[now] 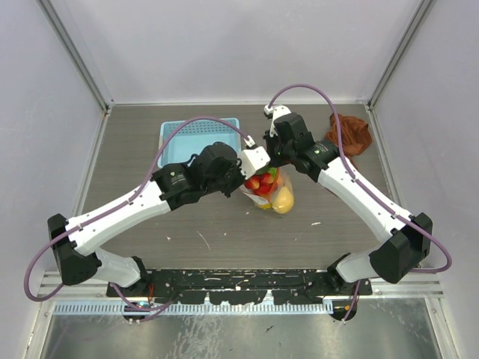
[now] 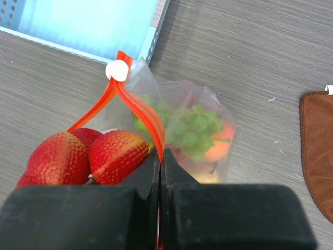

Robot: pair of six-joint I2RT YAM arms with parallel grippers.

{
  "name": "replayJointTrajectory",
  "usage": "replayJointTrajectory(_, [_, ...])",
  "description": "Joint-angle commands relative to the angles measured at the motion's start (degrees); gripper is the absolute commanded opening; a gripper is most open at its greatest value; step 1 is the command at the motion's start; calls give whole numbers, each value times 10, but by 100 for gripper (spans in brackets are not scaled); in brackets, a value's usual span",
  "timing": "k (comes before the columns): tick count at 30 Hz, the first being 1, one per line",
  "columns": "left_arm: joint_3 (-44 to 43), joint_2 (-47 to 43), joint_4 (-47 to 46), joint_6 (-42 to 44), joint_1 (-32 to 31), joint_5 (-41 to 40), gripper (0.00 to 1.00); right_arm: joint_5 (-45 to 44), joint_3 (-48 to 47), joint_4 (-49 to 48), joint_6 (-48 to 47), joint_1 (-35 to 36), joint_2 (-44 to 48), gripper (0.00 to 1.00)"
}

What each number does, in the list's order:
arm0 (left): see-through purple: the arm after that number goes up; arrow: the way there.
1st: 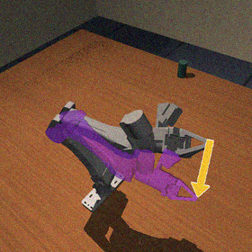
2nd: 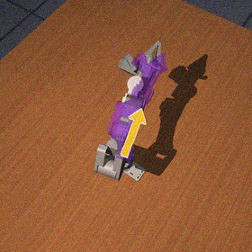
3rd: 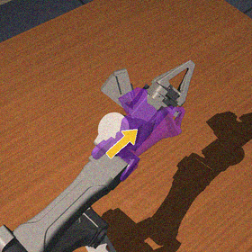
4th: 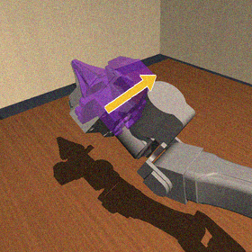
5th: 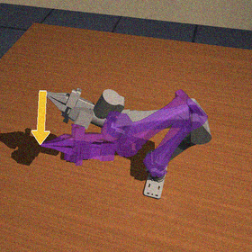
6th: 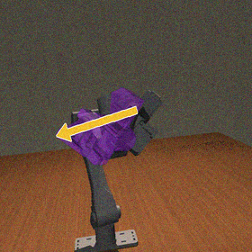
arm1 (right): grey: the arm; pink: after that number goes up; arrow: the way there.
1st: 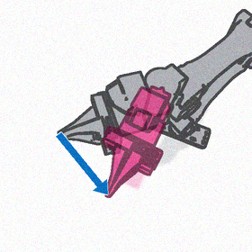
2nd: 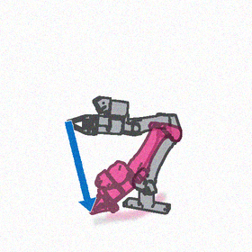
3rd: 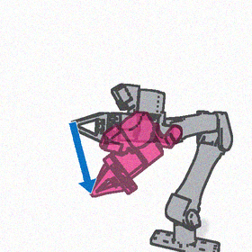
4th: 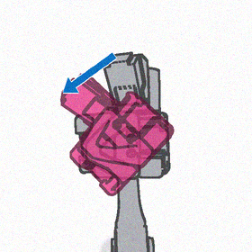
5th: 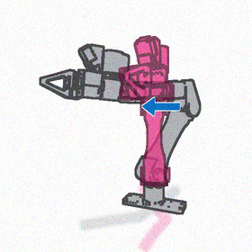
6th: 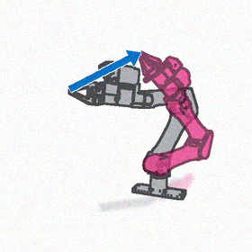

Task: Place the food in the zip-top bag and seal the zipper
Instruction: Place the fake fruit in the zipper food storage bag.

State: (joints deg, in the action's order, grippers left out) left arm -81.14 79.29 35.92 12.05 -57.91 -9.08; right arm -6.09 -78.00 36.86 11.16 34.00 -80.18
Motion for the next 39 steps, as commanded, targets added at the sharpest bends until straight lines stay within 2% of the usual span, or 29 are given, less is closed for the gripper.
replayJointTrajectory(1, [14, -16, -46, 25, -2, 28, 0, 13, -4, -34, 7, -1, 13, 0])
replayJointTrajectory(14, [-16, 24, -17, 5, 2, -53, 0, 32, 6, -43, 5, -1, 28, 0])
replayJointTrajectory(19, [-28, 36, -8, -10, 9, -61, 0, 41, 10, -47, 4, -1, 34, 0])
replayJointTrajectory(30, [-30, 42, -14, 3, 9, -20, 0, 60, 12, -56, 4, -1, 37, 0])
replayJointTrajectory(39, [-13, 46, -12, 35, 9, 83, 0, 98, 20, -72, 0, -1, 43, 0])
